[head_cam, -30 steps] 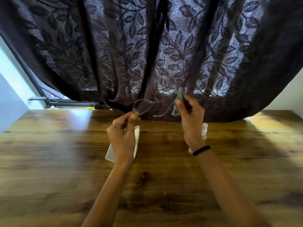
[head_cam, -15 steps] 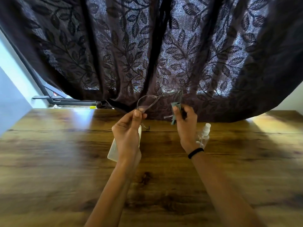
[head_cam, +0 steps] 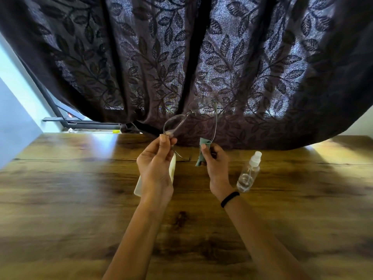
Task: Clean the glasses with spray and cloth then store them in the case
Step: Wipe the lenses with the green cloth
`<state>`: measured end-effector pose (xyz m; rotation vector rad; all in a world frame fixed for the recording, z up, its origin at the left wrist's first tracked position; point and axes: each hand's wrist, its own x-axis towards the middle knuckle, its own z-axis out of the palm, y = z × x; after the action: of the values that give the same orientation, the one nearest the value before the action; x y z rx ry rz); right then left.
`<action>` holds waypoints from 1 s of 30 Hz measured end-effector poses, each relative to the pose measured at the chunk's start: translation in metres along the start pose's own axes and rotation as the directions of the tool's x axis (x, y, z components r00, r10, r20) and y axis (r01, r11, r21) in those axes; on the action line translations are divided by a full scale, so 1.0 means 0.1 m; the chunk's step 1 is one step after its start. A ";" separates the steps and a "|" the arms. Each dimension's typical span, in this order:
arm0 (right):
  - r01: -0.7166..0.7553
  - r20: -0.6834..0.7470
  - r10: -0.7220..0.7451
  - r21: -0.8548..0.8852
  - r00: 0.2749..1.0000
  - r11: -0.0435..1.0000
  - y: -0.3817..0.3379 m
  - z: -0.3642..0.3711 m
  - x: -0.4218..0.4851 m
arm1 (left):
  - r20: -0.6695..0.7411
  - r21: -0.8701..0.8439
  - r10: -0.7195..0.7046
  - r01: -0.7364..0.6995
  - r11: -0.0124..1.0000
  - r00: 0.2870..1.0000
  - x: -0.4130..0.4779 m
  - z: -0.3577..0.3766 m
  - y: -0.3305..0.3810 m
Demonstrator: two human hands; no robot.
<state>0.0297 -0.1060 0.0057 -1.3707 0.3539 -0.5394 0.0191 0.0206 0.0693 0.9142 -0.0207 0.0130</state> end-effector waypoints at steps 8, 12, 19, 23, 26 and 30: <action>-0.053 0.042 0.058 -0.116 0.997 0.992 0.16 -0.01 -0.06 | -0.014 0.019 0.033 -0.033 0.999 0.999 0.01 0.01 0.02; -0.036 -0.007 0.035 -0.064 0.999 0.997 0.13 -0.06 -0.04 | -0.049 0.045 0.093 -0.090 0.995 0.994 0.04 -0.06 0.05; 0.256 -0.205 -0.289 -0.174 0.935 0.951 -0.26 -0.14 0.12 | -0.058 0.124 0.061 -0.054 0.991 0.996 0.03 -0.12 -0.01; 0.458 -0.092 -0.503 -0.299 0.859 0.837 -0.55 -0.10 0.19 | 0.015 0.193 0.040 -0.042 0.980 0.999 -0.01 -0.10 -0.03; 0.502 -0.018 -0.549 -0.382 0.835 0.776 -0.62 -0.10 0.22 | 0.057 0.206 0.010 -0.022 0.978 0.998 -0.02 -0.09 -0.01; 0.479 -0.036 -0.535 -0.397 0.844 0.783 -0.57 -0.14 0.25 | 0.077 0.162 -0.023 0.011 0.987 0.997 0.00 -0.12 0.02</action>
<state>0.0339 -0.1373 0.0610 -1.8192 0.2036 -1.0722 0.0188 0.0309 0.0634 1.0768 -0.0858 -0.0376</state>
